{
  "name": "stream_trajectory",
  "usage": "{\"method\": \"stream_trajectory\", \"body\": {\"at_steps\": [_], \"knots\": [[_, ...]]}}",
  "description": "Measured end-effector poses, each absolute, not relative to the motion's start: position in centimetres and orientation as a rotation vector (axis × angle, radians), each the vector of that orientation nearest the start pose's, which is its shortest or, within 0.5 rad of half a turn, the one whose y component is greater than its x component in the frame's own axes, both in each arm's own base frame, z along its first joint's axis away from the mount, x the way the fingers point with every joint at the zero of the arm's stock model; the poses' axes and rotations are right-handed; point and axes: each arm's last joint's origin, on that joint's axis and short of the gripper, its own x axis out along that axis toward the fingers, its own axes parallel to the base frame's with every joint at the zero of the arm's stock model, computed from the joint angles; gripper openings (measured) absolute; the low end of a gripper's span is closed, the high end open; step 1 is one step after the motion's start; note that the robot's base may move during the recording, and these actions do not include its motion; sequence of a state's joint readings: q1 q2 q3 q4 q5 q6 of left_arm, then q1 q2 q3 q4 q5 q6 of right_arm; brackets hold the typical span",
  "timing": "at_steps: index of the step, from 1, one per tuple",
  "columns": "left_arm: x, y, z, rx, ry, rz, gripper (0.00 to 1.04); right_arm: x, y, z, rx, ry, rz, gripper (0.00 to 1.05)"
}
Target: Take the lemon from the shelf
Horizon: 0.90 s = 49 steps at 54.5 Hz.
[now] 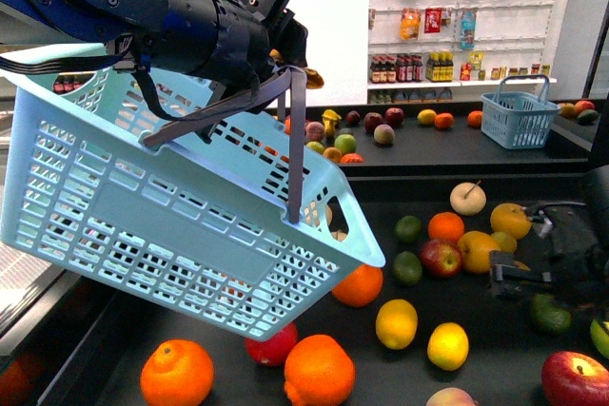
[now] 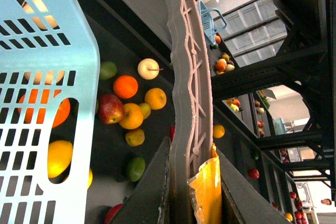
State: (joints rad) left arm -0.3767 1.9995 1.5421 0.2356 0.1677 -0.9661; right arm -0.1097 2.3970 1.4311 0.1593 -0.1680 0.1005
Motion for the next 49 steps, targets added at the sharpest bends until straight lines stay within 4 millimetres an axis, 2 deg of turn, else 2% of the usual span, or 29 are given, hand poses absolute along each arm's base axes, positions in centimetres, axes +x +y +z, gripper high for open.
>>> {"method": "stream_trajectory", "body": {"at_steps": [11, 25, 49], "knots": [[43.5, -17.8, 26.8, -0.914, 0.467, -0.392, 0.14, 49.5, -1.4, 1.3, 0.200, 0.877, -0.006, 0.97], [43.5, -17.8, 26.8, -0.914, 0.467, -0.391, 0.14, 51.6, 1.4, -1.5, 0.236, 0.951, -0.091, 0.97], [43.5, -17.8, 26.8, -0.914, 0.467, -0.391, 0.14, 53.9, 3.4, -3.9, 0.183, 0.962, -0.154, 0.97]]}}
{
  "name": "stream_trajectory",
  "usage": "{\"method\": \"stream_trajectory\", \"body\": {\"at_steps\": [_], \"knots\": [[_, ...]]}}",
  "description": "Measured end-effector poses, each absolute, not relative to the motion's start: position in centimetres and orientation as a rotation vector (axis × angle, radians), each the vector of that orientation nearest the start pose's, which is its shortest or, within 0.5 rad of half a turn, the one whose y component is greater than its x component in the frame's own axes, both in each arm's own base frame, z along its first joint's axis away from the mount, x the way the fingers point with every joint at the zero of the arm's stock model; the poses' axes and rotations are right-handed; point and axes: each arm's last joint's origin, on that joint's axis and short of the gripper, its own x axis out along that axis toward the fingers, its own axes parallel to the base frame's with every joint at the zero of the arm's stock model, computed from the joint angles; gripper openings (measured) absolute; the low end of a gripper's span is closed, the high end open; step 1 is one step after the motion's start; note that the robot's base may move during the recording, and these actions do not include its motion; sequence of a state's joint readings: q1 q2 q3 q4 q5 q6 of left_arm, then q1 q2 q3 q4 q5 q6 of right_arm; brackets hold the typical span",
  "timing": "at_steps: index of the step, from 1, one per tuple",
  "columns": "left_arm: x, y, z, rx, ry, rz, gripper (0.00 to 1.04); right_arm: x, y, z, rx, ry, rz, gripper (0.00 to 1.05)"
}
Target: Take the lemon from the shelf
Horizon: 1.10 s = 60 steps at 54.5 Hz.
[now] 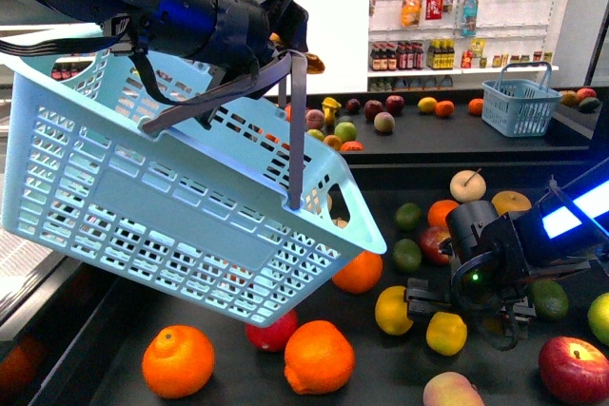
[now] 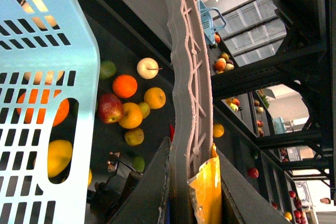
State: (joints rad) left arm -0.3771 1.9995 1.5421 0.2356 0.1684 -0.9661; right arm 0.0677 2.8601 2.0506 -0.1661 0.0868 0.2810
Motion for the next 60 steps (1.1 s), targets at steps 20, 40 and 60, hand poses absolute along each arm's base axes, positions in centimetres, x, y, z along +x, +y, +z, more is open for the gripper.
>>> {"method": "stream_trajectory", "body": {"at_steps": [20, 40, 60], "knots": [[43.5, -17.8, 26.8, -0.914, 0.467, -0.391, 0.14, 55.1, 3.8, -5.3, 0.160, 0.971, -0.173, 0.97], [43.5, -17.8, 26.8, -0.914, 0.467, -0.391, 0.14, 54.9, 3.7, -7.0, 0.163, 0.992, -0.168, 0.67], [43.5, -17.8, 26.8, -0.914, 0.467, -0.391, 0.14, 54.1, 2.1, -6.2, 0.156, 0.930, -0.170, 0.58]]}}
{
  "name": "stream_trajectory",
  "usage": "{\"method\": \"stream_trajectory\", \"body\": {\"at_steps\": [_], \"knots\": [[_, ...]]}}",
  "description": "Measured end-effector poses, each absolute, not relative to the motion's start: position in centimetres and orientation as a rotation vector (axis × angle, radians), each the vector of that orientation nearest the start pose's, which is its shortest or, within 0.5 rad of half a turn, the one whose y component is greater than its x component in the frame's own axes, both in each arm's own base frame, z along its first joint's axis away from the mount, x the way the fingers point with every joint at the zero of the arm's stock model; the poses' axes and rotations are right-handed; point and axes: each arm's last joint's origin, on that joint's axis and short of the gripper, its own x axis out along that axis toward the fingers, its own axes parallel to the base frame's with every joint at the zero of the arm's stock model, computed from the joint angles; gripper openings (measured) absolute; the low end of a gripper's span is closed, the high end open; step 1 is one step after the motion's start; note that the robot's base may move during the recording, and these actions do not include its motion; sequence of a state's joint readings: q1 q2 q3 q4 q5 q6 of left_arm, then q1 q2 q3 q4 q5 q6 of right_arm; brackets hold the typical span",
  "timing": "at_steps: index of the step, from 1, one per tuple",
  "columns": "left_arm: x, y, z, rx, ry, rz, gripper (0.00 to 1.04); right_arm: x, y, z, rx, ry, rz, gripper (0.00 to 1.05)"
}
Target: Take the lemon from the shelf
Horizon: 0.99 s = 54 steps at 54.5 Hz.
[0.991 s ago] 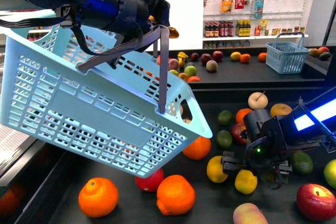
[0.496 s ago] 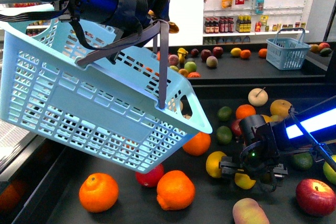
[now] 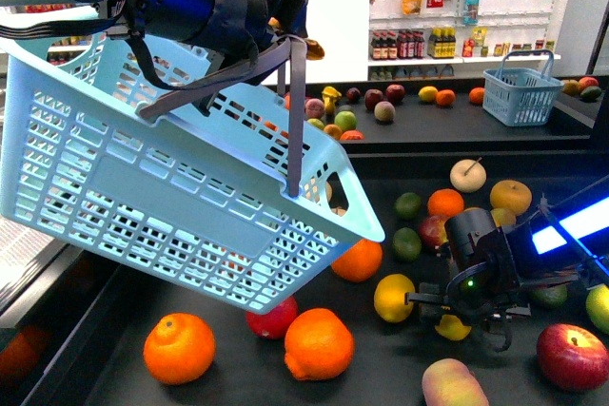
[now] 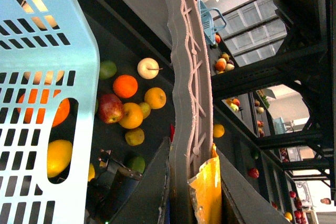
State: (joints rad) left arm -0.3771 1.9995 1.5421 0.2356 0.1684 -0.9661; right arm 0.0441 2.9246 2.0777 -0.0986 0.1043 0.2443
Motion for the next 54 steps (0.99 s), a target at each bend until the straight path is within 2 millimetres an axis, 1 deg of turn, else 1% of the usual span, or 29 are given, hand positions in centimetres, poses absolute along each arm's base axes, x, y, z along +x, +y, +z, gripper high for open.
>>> {"method": "stream_trajectory", "body": {"at_steps": [3, 10, 12, 13, 16, 17, 19, 20, 21, 22, 26, 28, 34, 38, 40, 43, 50, 54], "knots": [[43.5, -17.8, 26.8, -0.914, 0.467, -0.391, 0.14, 53.8, 1.6, -5.4, 0.154, 0.912, -0.170, 0.58], [43.5, -17.8, 26.8, -0.914, 0.467, -0.391, 0.14, 53.1, -0.1, -1.6, 0.154, 0.829, -0.175, 0.58], [43.5, -17.8, 26.8, -0.914, 0.467, -0.391, 0.14, 52.8, -0.9, 0.2, 0.163, 0.795, -0.169, 0.58], [43.5, -17.8, 26.8, -0.914, 0.467, -0.391, 0.14, 52.6, -1.4, 1.7, 0.172, 0.765, -0.166, 0.58], [43.5, -17.8, 26.8, -0.914, 0.467, -0.391, 0.14, 52.0, -2.4, 4.8, 0.200, 0.713, -0.143, 0.58], [43.5, -17.8, 26.8, -0.914, 0.467, -0.391, 0.14, 51.9, -2.5, 5.2, 0.204, 0.706, -0.141, 0.58], [43.5, -17.8, 26.8, -0.914, 0.467, -0.391, 0.14, 51.6, -3.0, 7.2, 0.227, 0.676, -0.129, 0.58], [43.5, -17.8, 26.8, -0.914, 0.467, -0.391, 0.14, 51.5, -3.1, 7.7, 0.232, 0.669, -0.126, 0.58], [43.5, -17.8, 26.8, -0.914, 0.467, -0.392, 0.14, 50.2, -2.2, 16.6, 0.377, 0.542, 0.016, 0.58], [43.5, -17.8, 26.8, -0.914, 0.467, -0.392, 0.14, 50.1, -1.8, 17.2, 0.386, 0.535, 0.034, 0.58], [43.5, -17.8, 26.8, -0.914, 0.467, -0.391, 0.14, 49.8, -0.5, 18.8, 0.429, 0.527, 0.081, 0.58], [43.5, -17.8, 26.8, -0.914, 0.467, -0.391, 0.14, 49.6, 0.5, 19.6, 0.453, 0.524, 0.111, 0.58], [43.5, -17.8, 26.8, -0.914, 0.467, -0.391, 0.14, 49.0, 3.1, 20.6, 0.497, 0.537, 0.183, 0.58], [43.5, -17.8, 26.8, -0.914, 0.467, -0.391, 0.14, 48.5, 4.6, 20.8, 0.514, 0.550, 0.218, 0.58], [43.5, -17.8, 26.8, -0.914, 0.467, -0.391, 0.14, 48.1, 5.7, 20.9, 0.526, 0.565, 0.246, 0.58], [43.5, -17.8, 26.8, -0.914, 0.467, -0.391, 0.14, 47.8, 6.6, 20.9, 0.535, 0.576, 0.266, 0.58], [43.5, -17.8, 26.8, -0.914, 0.467, -0.391, 0.14, 47.2, 8.7, 20.3, 0.562, 0.614, 0.301, 0.58], [43.5, -17.8, 26.8, -0.914, 0.467, -0.391, 0.14, 47.0, 9.4, 20.1, 0.571, 0.628, 0.315, 0.58]]}}
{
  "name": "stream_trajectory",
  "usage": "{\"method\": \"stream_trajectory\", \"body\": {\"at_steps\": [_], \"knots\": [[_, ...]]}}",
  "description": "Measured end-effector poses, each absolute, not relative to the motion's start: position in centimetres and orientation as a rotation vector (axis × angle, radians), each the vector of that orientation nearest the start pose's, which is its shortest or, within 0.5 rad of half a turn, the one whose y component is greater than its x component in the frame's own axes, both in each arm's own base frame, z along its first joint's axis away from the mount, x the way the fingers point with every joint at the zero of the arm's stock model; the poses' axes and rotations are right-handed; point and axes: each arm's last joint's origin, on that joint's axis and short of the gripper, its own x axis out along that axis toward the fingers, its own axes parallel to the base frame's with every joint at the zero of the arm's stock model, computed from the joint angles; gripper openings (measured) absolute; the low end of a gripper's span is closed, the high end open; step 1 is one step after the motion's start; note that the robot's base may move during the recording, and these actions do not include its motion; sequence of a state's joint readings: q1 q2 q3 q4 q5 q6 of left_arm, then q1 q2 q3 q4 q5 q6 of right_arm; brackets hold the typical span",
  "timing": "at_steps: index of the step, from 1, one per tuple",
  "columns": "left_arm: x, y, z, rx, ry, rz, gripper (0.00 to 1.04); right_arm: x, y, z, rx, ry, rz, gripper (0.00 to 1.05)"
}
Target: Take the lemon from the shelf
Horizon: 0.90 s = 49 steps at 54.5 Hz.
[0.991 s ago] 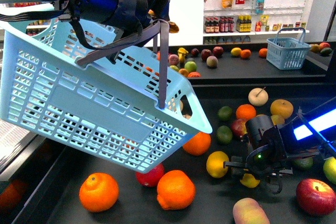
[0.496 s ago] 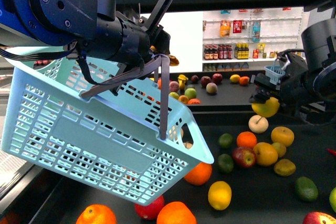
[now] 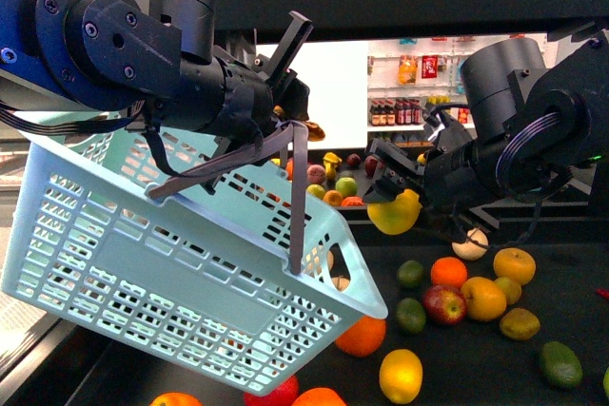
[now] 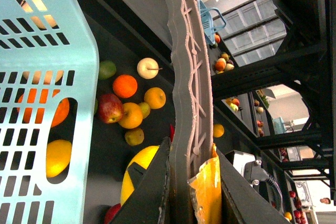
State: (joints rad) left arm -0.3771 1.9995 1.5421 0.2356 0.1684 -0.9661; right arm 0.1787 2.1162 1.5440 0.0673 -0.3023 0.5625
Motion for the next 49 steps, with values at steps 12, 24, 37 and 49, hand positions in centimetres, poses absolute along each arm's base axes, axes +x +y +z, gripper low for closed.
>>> {"method": "stream_trajectory", "body": {"at_steps": [12, 24, 37, 49], "knots": [[43.5, -17.8, 26.8, -0.914, 0.467, -0.392, 0.14, 46.5, 11.6, 19.7, 0.577, 0.658, 0.351, 0.58], [43.5, -17.8, 26.8, -0.914, 0.467, -0.391, 0.14, 47.4, 13.3, 16.6, 0.585, 0.740, 0.327, 0.58], [43.5, -17.8, 26.8, -0.914, 0.467, -0.391, 0.14, 48.3, 14.0, 16.7, 0.602, 0.726, 0.324, 0.58], [43.5, -17.8, 26.8, -0.914, 0.467, -0.391, 0.14, 48.3, 14.7, 17.1, 0.601, 0.699, 0.364, 0.89]]}}
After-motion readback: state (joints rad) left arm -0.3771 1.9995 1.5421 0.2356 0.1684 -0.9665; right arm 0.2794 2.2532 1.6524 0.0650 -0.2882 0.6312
